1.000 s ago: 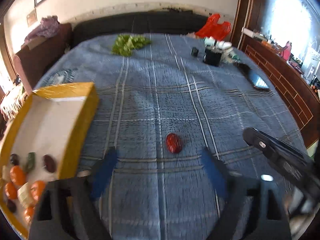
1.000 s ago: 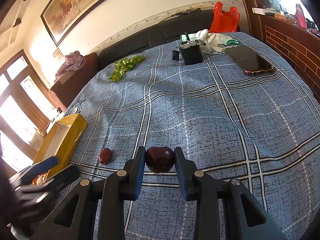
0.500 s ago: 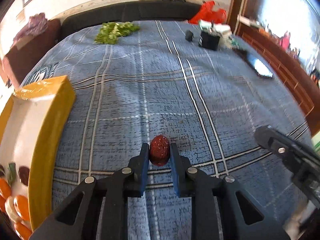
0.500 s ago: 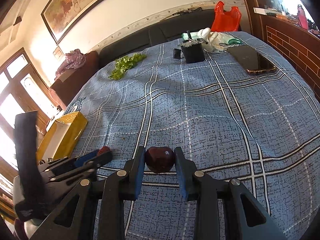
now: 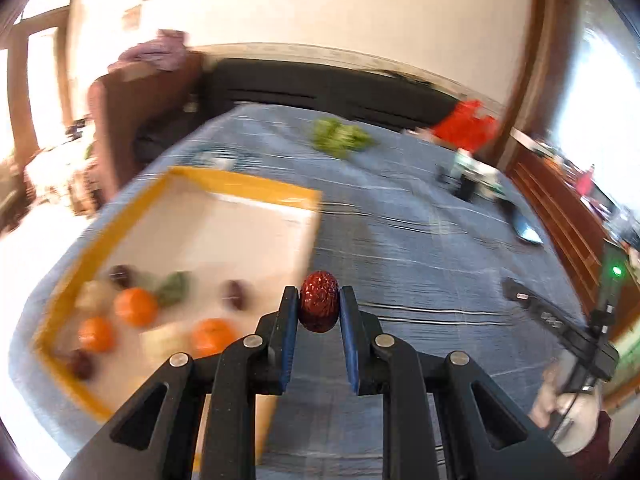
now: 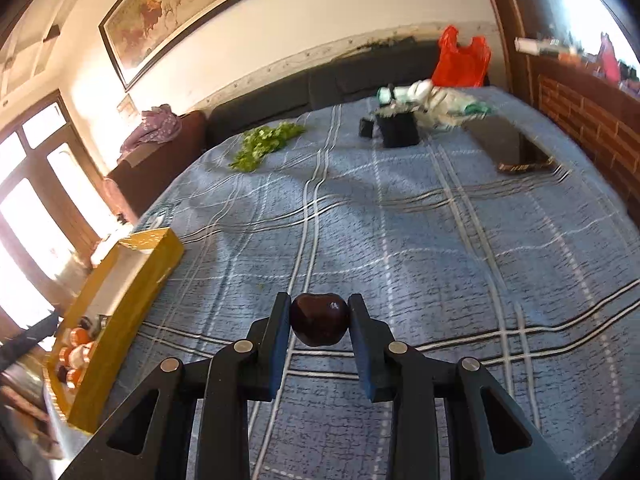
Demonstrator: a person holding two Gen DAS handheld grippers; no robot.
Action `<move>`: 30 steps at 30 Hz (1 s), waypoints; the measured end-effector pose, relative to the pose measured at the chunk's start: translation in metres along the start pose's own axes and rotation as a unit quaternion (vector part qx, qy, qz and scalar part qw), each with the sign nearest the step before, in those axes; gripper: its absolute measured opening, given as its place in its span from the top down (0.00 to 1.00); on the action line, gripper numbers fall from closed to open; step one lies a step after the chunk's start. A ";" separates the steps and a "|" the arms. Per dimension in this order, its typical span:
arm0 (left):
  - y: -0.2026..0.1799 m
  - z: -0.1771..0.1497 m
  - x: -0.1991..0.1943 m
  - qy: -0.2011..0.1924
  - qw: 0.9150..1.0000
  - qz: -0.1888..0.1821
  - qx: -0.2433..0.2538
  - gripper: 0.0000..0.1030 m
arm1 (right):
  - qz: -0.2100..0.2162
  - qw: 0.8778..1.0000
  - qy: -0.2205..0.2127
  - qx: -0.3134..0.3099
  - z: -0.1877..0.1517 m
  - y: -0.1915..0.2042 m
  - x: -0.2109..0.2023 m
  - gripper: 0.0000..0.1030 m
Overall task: Organize fruits
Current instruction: 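Carry the date and plum into the tray and open both tools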
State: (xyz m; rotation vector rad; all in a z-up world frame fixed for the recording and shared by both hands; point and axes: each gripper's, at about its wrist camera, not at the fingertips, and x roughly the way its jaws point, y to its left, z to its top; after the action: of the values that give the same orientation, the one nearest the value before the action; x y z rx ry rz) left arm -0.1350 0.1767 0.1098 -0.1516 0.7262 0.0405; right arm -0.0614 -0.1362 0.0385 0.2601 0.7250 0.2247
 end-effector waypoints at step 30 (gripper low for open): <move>0.158 -0.034 0.003 0.020 0.988 0.077 -0.132 0.81 | 0.163 0.955 0.137 -0.205 -0.070 0.274 0.029 0.68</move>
State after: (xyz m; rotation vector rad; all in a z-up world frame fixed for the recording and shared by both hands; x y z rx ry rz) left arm -0.1687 0.3272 0.0630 -0.3502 0.7707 0.2815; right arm -0.1184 0.1422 0.0551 -0.0545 0.8888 0.7280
